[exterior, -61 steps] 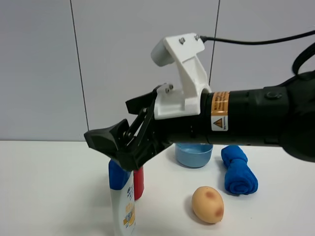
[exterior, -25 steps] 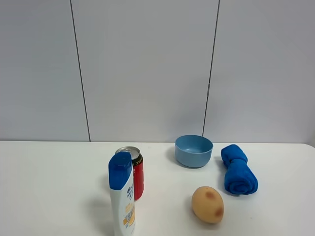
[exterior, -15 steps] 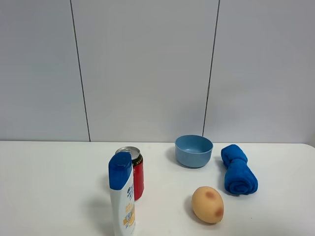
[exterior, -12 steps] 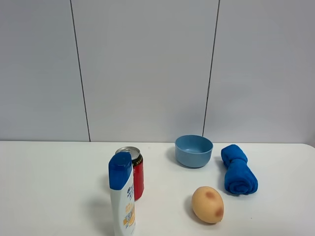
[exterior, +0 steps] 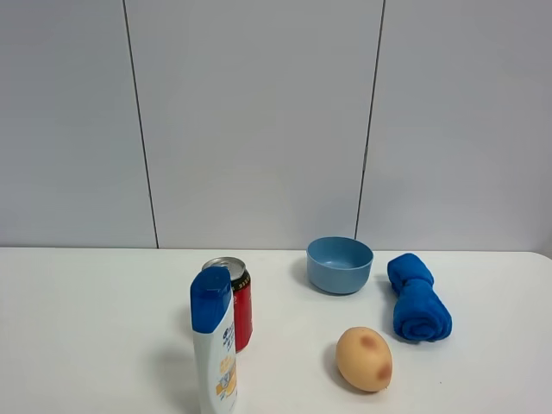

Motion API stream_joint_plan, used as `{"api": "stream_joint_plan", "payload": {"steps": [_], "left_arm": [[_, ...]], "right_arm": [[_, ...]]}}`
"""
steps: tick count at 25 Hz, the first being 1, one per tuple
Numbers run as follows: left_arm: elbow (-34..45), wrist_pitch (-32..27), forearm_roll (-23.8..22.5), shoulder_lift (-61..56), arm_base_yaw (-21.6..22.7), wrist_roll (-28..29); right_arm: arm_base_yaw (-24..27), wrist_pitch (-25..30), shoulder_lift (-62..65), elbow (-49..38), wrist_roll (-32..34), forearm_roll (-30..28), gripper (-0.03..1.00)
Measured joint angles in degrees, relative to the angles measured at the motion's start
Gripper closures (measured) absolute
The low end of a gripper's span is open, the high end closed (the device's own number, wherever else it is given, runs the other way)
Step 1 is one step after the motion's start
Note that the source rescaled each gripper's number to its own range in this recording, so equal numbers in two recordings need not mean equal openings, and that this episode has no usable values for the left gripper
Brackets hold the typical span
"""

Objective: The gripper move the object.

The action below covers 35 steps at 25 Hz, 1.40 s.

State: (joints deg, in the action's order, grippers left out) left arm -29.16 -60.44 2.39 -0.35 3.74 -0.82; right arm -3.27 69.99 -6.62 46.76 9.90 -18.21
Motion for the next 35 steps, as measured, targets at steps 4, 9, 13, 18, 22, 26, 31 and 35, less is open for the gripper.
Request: {"api": "stream_joint_plan", "payload": {"steps": [4, 9, 13, 18, 22, 26, 31, 35], "left_arm": [[0.0, 0.0, 0.0, 0.0, 0.0, 0.0], [0.0, 0.0, 0.0, 0.0, 0.0, 0.0], [0.0, 0.0, 0.0, 0.0, 0.0, 0.0], [0.0, 0.0, 0.0, 0.0, 0.0, 0.0], [0.0, 0.0, 0.0, 0.0, 0.0, 0.0], [0.0, 0.0, 0.0, 0.0, 0.0, 0.0], [0.0, 0.0, 0.0, 0.0, 0.0, 0.0], [0.0, 0.0, 0.0, 0.0, 0.0, 0.0]], "right_arm": [[0.1, 0.1, 4.5, 0.1, -0.2, 0.0, 0.19], [0.1, 0.1, 6.9, -2.3, -0.2, 3.2, 0.19], [0.1, -0.3, 6.9, -8.6, -0.2, 11.2, 0.19], [0.1, -6.8, 6.9, -16.2, -0.2, 14.4, 0.19], [0.1, -8.8, 6.9, -18.8, -0.3, 13.4, 0.19], [0.1, -9.0, 6.9, -18.9, -0.8, 13.4, 0.19], [0.1, -9.0, 6.9, -19.0, -0.8, 13.4, 0.19], [0.1, -9.0, 6.9, -19.0, -0.8, 13.4, 0.19]]}}
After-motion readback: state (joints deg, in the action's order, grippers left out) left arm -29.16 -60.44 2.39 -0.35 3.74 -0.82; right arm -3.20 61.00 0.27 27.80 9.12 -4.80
